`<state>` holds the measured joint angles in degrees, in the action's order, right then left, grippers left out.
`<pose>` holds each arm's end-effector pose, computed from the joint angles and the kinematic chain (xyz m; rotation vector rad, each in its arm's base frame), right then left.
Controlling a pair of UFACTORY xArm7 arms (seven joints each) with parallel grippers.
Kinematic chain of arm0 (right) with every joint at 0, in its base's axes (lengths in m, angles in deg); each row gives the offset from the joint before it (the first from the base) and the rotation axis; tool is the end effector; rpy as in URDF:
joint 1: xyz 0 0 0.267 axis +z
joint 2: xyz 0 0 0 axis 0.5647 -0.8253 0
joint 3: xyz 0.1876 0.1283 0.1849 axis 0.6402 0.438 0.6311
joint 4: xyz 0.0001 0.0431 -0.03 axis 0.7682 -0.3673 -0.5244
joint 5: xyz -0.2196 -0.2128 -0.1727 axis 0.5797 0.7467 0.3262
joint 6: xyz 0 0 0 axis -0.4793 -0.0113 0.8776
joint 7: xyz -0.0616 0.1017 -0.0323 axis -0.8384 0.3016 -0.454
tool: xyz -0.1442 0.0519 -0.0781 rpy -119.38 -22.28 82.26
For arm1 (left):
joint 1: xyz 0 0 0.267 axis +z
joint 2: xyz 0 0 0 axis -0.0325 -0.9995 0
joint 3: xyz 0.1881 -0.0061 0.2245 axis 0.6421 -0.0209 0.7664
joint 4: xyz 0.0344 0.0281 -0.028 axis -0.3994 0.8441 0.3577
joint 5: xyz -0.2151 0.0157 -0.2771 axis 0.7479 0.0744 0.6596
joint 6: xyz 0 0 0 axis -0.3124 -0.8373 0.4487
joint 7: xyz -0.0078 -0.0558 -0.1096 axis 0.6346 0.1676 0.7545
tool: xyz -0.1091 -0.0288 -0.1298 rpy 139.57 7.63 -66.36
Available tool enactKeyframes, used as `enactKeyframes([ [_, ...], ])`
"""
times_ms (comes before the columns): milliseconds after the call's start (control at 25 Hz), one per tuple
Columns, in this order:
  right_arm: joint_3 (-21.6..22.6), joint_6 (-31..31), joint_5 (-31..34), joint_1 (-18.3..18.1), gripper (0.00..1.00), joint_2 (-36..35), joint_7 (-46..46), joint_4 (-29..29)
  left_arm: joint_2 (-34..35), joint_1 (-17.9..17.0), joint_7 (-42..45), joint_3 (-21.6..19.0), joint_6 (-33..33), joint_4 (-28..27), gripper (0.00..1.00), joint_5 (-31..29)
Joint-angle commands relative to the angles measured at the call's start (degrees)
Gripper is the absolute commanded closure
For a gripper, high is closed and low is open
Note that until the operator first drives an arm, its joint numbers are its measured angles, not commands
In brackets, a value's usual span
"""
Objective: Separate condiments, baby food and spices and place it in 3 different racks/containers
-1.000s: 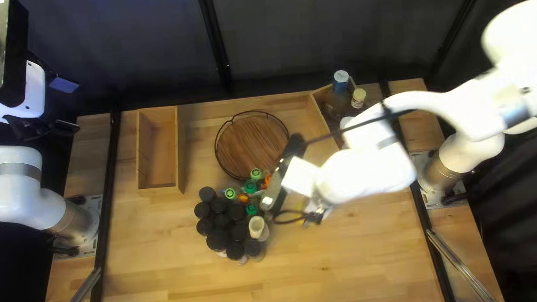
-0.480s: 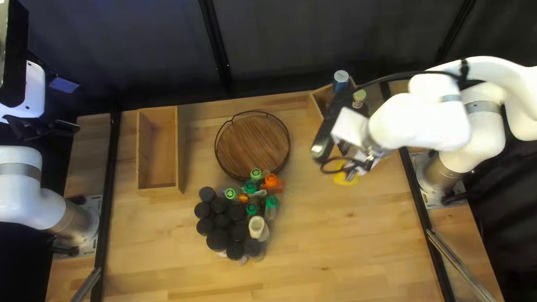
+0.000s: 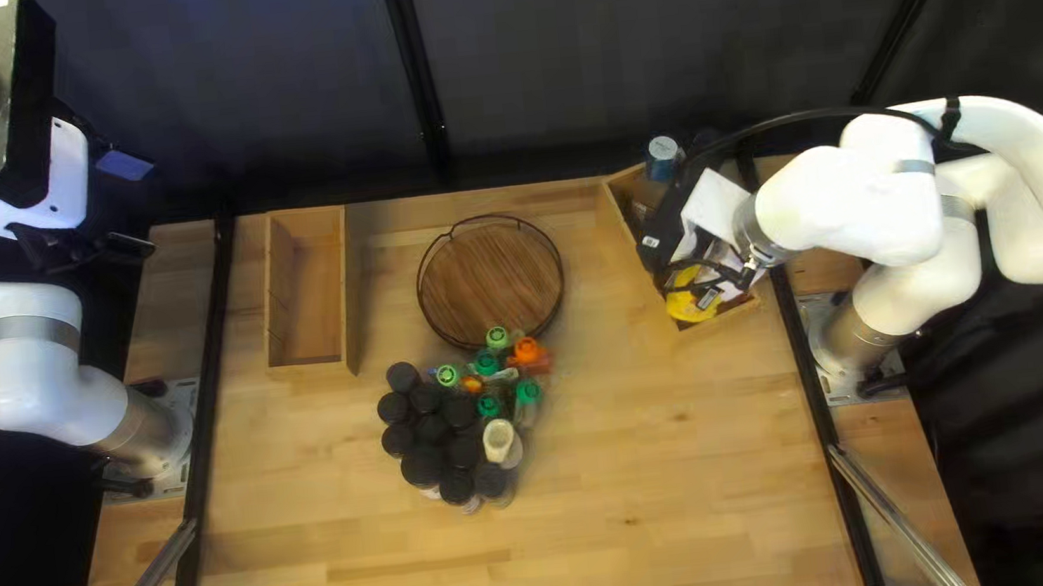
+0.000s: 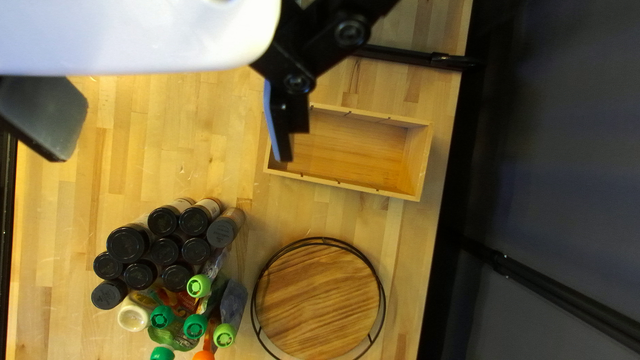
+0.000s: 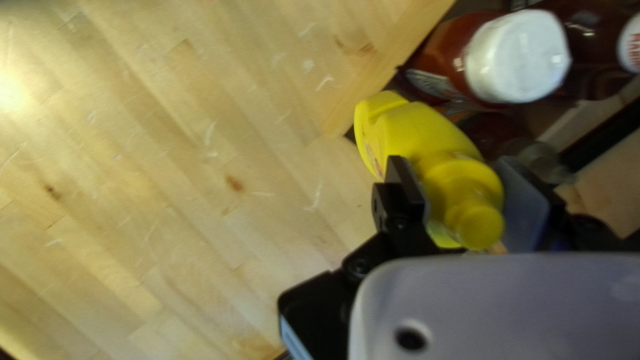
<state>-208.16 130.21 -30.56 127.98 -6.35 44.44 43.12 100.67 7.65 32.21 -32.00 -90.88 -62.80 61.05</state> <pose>0.2485 -0.0705 0.2071 2.7389 -0.9034 0.3096 0.2578 0.0541 0.4764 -2.9305 -0.1194 -0.8432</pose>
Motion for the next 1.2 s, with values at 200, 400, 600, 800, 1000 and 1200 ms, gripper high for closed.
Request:
enactKeyframes([
  [200,1.2,-4.0,0.8,-1.4,1.0,4.0,1.5,-1.4,0.0,0.0,0.0,0.0,0.0,0.0,0.0,0.0],
  [400,1.8,-5.5,0.9,-1.8,1.0,6.4,2.1,-1.4,0.0,0.0,0.0,0.0,0.0,0.0,0.0,0.0],
  [600,2.0,-5.7,0.5,-1.7,0.0,7.8,2.3,-0.6,0.0,0.0,0.0,0.0,0.0,0.0,0.0,0.0],
  [800,3.0,-4.3,-0.4,-0.9,0.0,11.1,2.3,4.0,0.0,0.0,0.0,0.0,0.0,0.0,0.0,0.0],
  [1000,5.2,-4.1,-1.2,0.3,0.0,19.7,1.7,12.5,0.0,0.0,0.0,0.0,0.0,0.0,0.0,0.0],
  [1200,7.1,-5.7,-1.6,2.0,0.0,30.1,-1.6,21.4,0.0,0.0,0.0,0.0,0.0,0.0,0.0,0.0],
])
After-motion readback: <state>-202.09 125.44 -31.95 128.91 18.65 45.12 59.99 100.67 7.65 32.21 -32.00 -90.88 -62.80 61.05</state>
